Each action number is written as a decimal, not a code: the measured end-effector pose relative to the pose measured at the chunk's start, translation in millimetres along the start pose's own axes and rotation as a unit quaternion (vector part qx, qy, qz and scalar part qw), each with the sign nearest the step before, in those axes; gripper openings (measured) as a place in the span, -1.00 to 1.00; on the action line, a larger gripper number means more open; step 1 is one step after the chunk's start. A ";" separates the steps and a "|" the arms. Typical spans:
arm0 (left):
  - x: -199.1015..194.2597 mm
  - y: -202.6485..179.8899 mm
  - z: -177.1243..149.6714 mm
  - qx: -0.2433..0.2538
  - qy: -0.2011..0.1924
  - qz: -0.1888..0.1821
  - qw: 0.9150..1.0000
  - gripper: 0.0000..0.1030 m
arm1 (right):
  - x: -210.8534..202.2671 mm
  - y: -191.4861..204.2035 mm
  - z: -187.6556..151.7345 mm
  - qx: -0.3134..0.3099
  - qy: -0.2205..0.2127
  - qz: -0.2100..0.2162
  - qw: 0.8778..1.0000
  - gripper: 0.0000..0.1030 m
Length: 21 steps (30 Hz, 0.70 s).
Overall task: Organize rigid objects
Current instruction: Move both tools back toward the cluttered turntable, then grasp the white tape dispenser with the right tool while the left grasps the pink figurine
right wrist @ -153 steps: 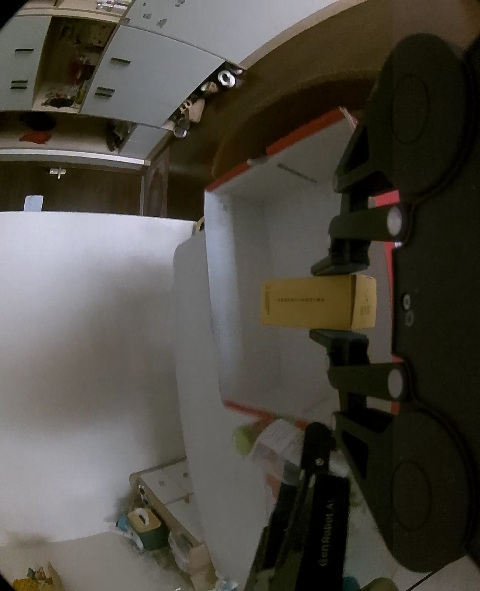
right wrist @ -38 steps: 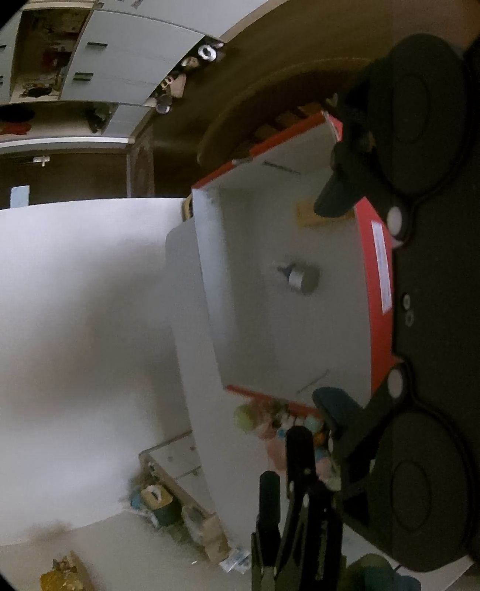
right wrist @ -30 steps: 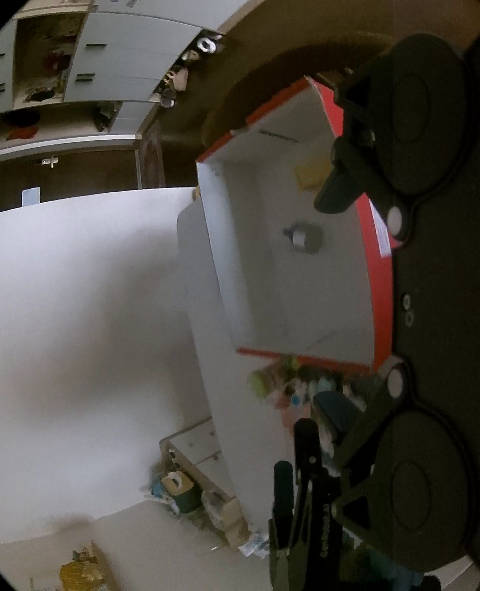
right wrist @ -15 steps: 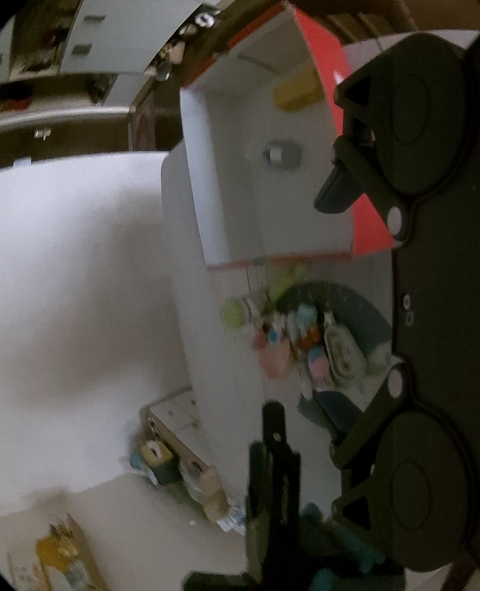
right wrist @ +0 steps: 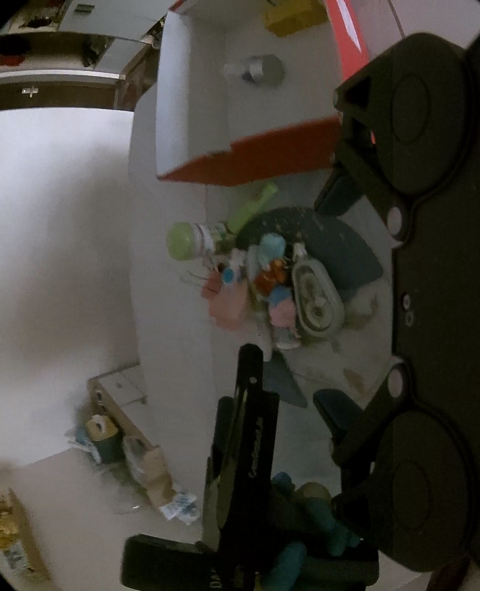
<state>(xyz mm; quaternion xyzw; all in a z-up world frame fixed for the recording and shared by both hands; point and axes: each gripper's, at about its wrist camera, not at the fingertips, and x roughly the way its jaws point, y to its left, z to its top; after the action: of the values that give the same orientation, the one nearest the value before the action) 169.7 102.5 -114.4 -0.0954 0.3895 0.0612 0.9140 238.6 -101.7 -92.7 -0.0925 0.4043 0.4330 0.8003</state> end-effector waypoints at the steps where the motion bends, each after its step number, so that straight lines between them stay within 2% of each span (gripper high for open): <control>1: 4.7 3.4 -2.1 -0.001 0.004 0.001 1.000 0.60 | 4.7 1.9 -1.3 -0.003 0.003 -0.003 1.000 0.90; 5: 19.3 15.1 -9.4 0.000 0.013 0.009 1.000 0.60 | 23.8 6.5 -6.4 -0.007 0.018 -0.011 1.000 0.87; 8: 24.3 18.8 -12.2 -0.004 0.018 -0.010 1.000 0.60 | 37.5 8.6 -7.9 -0.014 0.030 -0.019 0.999 0.83; 16: 32.4 12.8 -14.7 0.039 0.014 -0.049 0.998 0.59 | 65.5 16.4 -11.8 -0.031 0.042 -0.023 0.998 0.68; 18: 36.4 11.8 -13.4 0.041 0.017 -0.056 0.997 0.51 | 71.9 17.6 -12.9 -0.032 0.043 -0.027 0.998 0.67; 21: 43.5 10.7 -12.2 0.041 0.022 -0.059 0.997 0.49 | 78.8 17.6 -12.5 -0.034 0.042 -0.032 0.998 0.67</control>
<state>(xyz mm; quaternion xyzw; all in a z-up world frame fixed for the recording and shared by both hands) 189.1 111.8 -155.6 -0.0825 0.4056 -0.0113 0.9103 241.5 -48.4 -154.6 -0.1503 0.4196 0.4165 0.7924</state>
